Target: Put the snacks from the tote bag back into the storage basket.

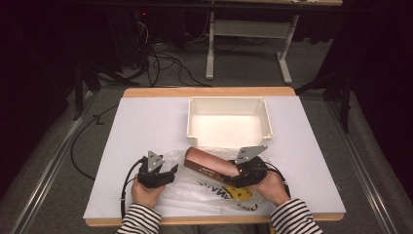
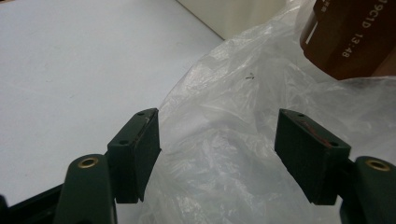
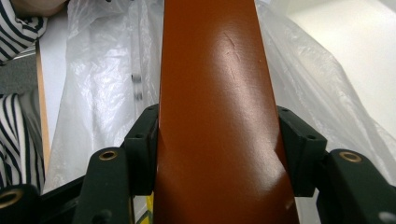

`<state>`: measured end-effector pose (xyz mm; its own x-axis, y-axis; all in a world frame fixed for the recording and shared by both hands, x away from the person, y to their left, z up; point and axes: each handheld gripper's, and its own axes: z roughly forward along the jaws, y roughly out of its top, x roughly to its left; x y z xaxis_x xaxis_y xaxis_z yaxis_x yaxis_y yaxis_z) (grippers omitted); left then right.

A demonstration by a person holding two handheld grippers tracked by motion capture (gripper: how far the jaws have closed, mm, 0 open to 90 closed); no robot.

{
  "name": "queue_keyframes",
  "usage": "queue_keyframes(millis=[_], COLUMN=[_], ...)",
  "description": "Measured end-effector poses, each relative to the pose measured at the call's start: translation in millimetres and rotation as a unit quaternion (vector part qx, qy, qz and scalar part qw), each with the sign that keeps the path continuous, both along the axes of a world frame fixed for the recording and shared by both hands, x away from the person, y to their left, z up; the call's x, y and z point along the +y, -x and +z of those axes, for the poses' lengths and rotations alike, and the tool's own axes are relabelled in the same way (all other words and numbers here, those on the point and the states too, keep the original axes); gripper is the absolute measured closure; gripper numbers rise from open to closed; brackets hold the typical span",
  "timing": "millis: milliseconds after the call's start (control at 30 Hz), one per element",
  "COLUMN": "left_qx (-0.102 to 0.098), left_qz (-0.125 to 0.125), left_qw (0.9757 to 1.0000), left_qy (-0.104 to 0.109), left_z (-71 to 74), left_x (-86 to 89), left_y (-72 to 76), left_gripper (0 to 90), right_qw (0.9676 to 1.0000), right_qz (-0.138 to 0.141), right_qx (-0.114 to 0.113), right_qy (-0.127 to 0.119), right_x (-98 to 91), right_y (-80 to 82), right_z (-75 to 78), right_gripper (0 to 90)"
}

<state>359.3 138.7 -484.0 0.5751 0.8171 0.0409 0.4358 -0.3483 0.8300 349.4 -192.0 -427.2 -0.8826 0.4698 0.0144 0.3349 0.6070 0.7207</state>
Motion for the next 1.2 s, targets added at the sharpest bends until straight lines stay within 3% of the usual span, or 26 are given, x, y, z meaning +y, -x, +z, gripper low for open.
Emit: queue_keyframes(millis=[267, 400, 1200], left_qx=[-0.007, -0.007, -0.003], left_qz=[0.004, 0.003, 0.002], left_qw=[0.9992, 0.9986, 0.9989], left_qy=[0.040, 0.052, 0.046], left_z=[0.8, 0.9, 0.6], left_x=[7.3, 9.3, 8.5], left_y=[1.4, 1.6, 0.5], left_gripper=[31.4, 31.3, 32.5], right_qw=[0.9997, 0.9998, 0.9985], right_qz=[-0.015, -0.016, -0.035], right_qx=[-0.015, -0.008, -0.024], right_qy=[-0.009, -0.013, -0.035], right_x=[0.7, -0.2, -3.1], right_y=[2.3, 2.1, -5.2], right_z=[14.5, 18.2, 51.8], right_gripper=[42.3, 42.5, 42.3])
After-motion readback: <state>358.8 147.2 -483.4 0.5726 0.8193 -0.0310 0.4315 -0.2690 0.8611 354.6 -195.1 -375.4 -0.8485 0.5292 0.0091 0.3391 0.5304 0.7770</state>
